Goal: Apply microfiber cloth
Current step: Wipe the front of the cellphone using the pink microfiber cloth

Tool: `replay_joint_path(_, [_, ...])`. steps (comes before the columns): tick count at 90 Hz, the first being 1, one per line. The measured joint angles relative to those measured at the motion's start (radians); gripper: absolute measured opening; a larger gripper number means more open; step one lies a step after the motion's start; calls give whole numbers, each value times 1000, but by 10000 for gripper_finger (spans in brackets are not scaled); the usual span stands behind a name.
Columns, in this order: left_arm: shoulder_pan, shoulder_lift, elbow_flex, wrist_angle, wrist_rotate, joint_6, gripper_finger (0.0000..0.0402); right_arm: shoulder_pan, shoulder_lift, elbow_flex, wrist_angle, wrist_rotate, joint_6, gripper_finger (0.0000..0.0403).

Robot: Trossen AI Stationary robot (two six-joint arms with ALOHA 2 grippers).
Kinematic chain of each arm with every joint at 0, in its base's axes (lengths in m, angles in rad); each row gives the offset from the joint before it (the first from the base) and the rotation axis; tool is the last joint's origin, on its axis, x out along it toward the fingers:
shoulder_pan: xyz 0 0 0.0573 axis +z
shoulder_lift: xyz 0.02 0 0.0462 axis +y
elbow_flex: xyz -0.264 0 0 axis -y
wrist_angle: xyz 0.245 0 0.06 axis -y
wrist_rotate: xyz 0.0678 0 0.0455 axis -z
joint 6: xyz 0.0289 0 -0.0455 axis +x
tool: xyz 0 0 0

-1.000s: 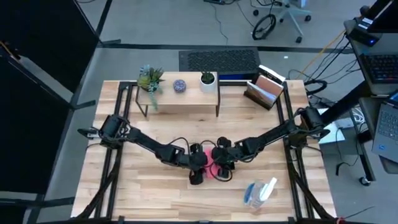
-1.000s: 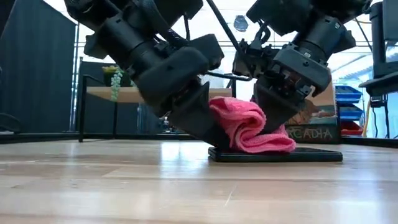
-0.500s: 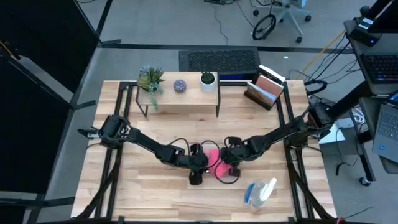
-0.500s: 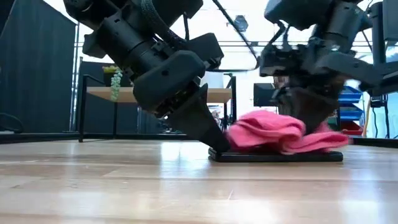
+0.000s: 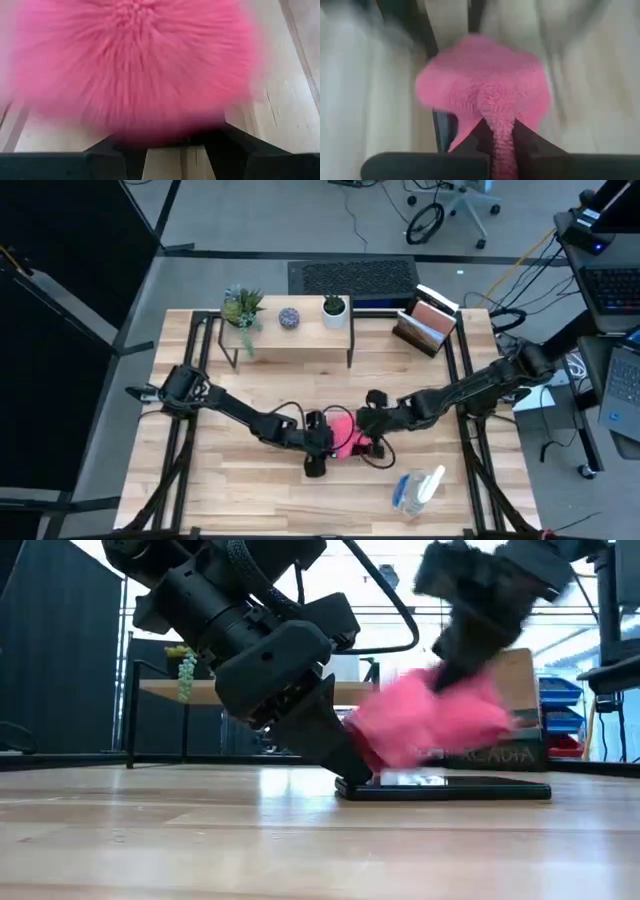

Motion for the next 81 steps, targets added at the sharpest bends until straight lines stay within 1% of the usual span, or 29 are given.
replay_joint_path(6, [0, 0, 0, 0, 0, -1, 164, -6, 44, 0, 71, -6, -23, 4])
replay_joint_path(12, [0, 0, 0, 0, 0, -1, 164, -9, 91, 0, 78, -10, -20, 4])
replay_joint_path(27, [0, 0, 0, 2, 2, 0, 164, -2, 215, 0, -28, -3, 30, 4])
replay_joint_path(38, [0, 1, 0, 6, 4, 0, 164, 20, 235, 12, -142, -13, 54, 4])
replay_joint_path(53, [0, 1, 0, 6, 5, 0, 164, 60, 162, 7, -381, -13, 61, 4])
replay_joint_path(65, [0, 1, 0, 6, 5, 0, 164, 67, 78, -10, -567, -47, 64, 4])
replay_joint_path(73, [0, 1, 0, 6, 5, 0, 164, 65, 13, -2, -540, -39, 79, 4])
replay_joint_path(81, [0, 1, 0, 6, 5, 0, 164, 65, -28, -4, -435, 10, 105, 4])
